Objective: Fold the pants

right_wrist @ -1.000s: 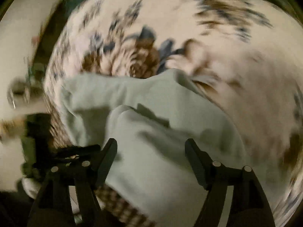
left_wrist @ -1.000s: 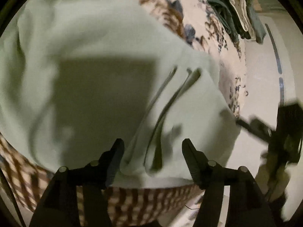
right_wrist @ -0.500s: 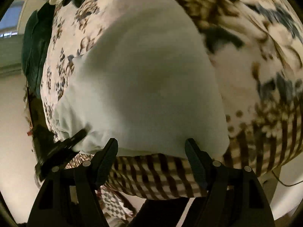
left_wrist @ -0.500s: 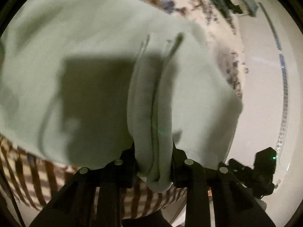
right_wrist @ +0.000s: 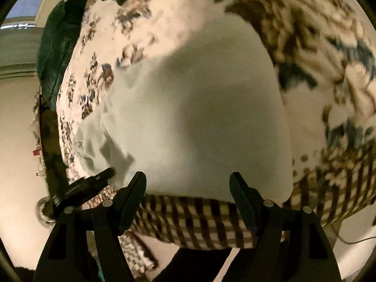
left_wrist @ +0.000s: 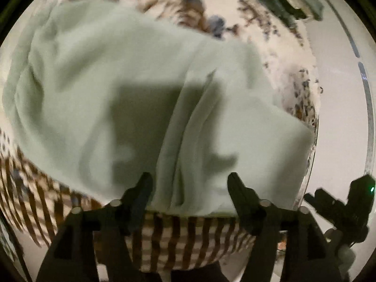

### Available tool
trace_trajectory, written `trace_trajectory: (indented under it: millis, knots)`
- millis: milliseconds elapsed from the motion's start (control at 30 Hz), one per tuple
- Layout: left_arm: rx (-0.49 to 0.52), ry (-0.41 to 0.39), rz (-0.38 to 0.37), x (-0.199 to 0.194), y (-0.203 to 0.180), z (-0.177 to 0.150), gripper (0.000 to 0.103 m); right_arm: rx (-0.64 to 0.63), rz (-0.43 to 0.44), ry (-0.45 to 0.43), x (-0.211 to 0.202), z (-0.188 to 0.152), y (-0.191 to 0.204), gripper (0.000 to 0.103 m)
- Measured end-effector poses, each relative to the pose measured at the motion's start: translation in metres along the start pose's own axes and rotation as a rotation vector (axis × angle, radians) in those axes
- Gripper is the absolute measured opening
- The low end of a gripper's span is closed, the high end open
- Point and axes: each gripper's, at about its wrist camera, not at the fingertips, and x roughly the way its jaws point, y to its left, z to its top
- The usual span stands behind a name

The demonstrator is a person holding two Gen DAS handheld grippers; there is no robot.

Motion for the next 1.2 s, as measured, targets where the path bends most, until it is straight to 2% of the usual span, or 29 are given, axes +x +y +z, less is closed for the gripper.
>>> trace_trajectory:
  millis: [67, 167, 200, 267, 333, 367, 433, 533, 633, 733, 800, 867, 933, 1067, 1133, 1200]
  knots:
    - [0.003, 0.005, -0.001, 0.014, -0.003, 0.01, 0.065, -0.022, -0.052, -0.044, -0.002, 0.011, 0.006, 0.076]
    - [-0.018, -0.035, -0.018, 0.024, -0.003, 0.029, 0.065, -0.043, -0.137, -0.091, 0.008, 0.038, 0.014, 0.074]
    - [-0.015, -0.047, -0.017, 0.032, -0.014, 0.038, 0.065, -0.047, -0.162, -0.115, 0.011, 0.05, 0.016, 0.073]
    - [0.01, -0.051, 0.036, 0.047, -0.022, 0.054, 0.065, -0.062, -0.197, -0.164, 0.016, 0.073, 0.017, 0.058]
    - [0.019, -0.041, 0.067, 0.059, -0.026, 0.059, 0.065, -0.073, -0.223, -0.175, 0.023, 0.091, 0.008, 0.052]
    - [0.02, -0.029, 0.081, 0.065, -0.024, 0.062, 0.065, -0.055, -0.243, -0.163, 0.031, 0.102, -0.003, 0.043]
    - [0.01, -0.001, 0.065, 0.075, -0.017, 0.064, 0.067, -0.021, -0.268, -0.112, 0.048, 0.116, -0.027, 0.037]
    - [0.023, 0.003, 0.059, 0.071, -0.014, 0.062, 0.067, 0.043, -0.195, -0.042, 0.058, 0.127, -0.053, 0.037]
    - [0.009, -0.018, 0.06, 0.057, -0.013, 0.06, 0.066, 0.005, -0.211, -0.012, 0.051, 0.133, -0.044, 0.037]
    - [-0.003, -0.109, 0.044, 0.024, -0.005, 0.051, 0.065, -0.023, -0.241, -0.003, 0.037, 0.133, -0.026, 0.04]
    - [-0.028, -0.189, 0.018, 0.001, 0.004, 0.045, 0.065, -0.035, -0.229, -0.01, 0.031, 0.127, -0.012, 0.048]
    - [-0.059, -0.277, 0.012, -0.026, 0.021, 0.033, 0.07, -0.04, -0.198, -0.022, 0.027, 0.119, 0.003, 0.07]
    - [-0.1, -0.332, -0.023, -0.043, 0.046, 0.019, 0.102, -0.052, -0.203, -0.04, 0.028, 0.106, 0.018, 0.083]
    - [-0.284, -0.344, -0.05, -0.048, 0.111, -0.004, 0.103, -0.071, -0.186, -0.013, 0.056, 0.062, 0.046, 0.085]
    - [-0.418, -0.358, -0.103, -0.044, 0.145, -0.015, 0.103, -0.071, -0.169, 0.02, 0.073, 0.045, 0.052, 0.085]
    - [-0.567, -0.397, -0.192, -0.035, 0.176, -0.025, 0.103, -0.073, -0.17, 0.048, 0.091, 0.029, 0.058, 0.085]
